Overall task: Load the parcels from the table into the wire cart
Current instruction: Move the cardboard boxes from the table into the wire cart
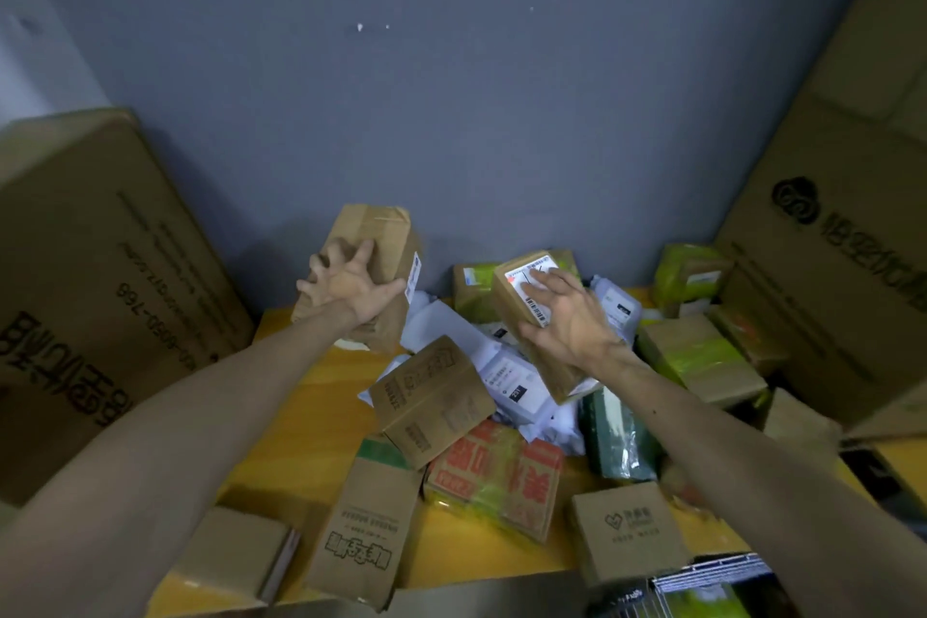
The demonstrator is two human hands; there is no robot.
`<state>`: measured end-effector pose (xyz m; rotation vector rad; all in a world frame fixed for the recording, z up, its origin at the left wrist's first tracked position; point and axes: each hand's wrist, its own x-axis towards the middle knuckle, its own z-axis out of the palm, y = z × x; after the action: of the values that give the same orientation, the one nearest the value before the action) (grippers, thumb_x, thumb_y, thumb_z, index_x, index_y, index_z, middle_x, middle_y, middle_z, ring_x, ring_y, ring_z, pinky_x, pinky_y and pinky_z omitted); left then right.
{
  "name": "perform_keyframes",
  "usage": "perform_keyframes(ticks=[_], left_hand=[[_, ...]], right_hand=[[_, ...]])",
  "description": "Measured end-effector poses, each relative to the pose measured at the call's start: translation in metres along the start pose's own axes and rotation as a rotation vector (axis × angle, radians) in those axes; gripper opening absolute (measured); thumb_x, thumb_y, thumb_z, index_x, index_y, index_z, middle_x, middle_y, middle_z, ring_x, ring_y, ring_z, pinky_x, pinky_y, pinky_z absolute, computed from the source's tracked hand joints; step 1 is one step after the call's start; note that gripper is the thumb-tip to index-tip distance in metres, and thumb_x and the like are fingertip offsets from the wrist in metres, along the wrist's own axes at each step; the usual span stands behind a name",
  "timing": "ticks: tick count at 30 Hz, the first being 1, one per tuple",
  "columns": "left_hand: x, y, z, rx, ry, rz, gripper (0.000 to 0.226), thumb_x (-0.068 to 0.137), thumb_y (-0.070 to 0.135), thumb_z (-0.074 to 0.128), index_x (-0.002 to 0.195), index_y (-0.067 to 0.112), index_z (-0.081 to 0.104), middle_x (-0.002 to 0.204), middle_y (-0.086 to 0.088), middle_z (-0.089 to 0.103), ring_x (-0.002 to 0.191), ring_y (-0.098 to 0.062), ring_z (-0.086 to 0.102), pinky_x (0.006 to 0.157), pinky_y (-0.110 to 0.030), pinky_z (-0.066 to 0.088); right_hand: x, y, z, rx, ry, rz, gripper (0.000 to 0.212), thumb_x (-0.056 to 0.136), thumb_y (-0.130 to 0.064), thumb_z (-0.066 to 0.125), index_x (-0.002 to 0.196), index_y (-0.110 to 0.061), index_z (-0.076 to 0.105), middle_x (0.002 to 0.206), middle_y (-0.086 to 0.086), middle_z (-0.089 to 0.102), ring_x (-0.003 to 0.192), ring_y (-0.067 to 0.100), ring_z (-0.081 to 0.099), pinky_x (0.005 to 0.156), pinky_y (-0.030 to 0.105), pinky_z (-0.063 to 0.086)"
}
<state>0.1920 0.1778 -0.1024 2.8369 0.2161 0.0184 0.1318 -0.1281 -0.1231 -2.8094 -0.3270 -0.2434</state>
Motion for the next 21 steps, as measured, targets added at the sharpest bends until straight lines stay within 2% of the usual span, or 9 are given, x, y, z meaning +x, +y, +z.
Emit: perform_keyframes(ticks=[4,8,11,16,21], left_hand=[[-0.028,0.011,-0.01,-0.01,-0.018,0.099,0.086,0.074,0.075,0.052,0.15,0.045,0.022,0.156,-0.007,0.017,0.141,-0.041,0.015,0.11,-0.062,0.022],[-0.06,0.018,-0.008,-0.033,-0.016,0.174,0.084,0.076,0.074,0.053,0.149,0.045,0.024,0.157,-0.006,0.017,0.141,-0.042,0.016,0.112,-0.064,0.02],[-0.09,0.027,-0.003,-0.062,-0.025,0.248,0.083,0.077,0.072,0.055,0.15,0.043,0.025,0.157,-0.005,0.015,0.141,-0.041,0.016,0.112,-0.062,0.021],[-0.148,0.047,0.017,-0.074,-0.108,0.379,0.082,0.079,0.068,0.055,0.151,0.043,0.024,0.159,-0.003,0.011,0.141,-0.039,0.017,0.112,-0.059,0.023],[-0.186,0.076,0.029,-0.076,-0.166,0.46,0.084,0.079,0.069,0.056,0.151,0.043,0.023,0.161,-0.003,0.008,0.145,-0.04,0.012,0.113,-0.061,0.023]], right_hand=[[-0.035,-0.017,-0.028,-0.067,0.061,0.075,0.062,0.086,-0.04,0.065,0.143,-0.02,0.051,0.157,-0.006,0.035,0.146,0.018,0.021,0.113,0.048,0.031],[-0.084,-0.033,-0.043,-0.092,0.153,0.189,0.062,0.086,-0.043,0.065,0.143,-0.022,0.05,0.155,-0.004,0.037,0.145,0.021,0.023,0.11,0.051,0.035],[-0.126,-0.041,-0.044,-0.127,0.142,0.29,0.064,0.088,-0.046,0.061,0.146,-0.024,0.044,0.156,-0.003,0.034,0.145,0.021,0.02,0.11,0.052,0.035],[-0.203,-0.038,-0.047,-0.162,0.151,0.355,0.06,0.088,-0.043,0.062,0.142,-0.019,0.049,0.152,0.004,0.04,0.143,0.028,0.026,0.104,0.057,0.04],[-0.271,-0.027,-0.06,-0.207,0.149,0.505,0.061,0.089,-0.043,0.062,0.143,-0.019,0.047,0.153,0.003,0.038,0.143,0.028,0.025,0.104,0.055,0.04]])
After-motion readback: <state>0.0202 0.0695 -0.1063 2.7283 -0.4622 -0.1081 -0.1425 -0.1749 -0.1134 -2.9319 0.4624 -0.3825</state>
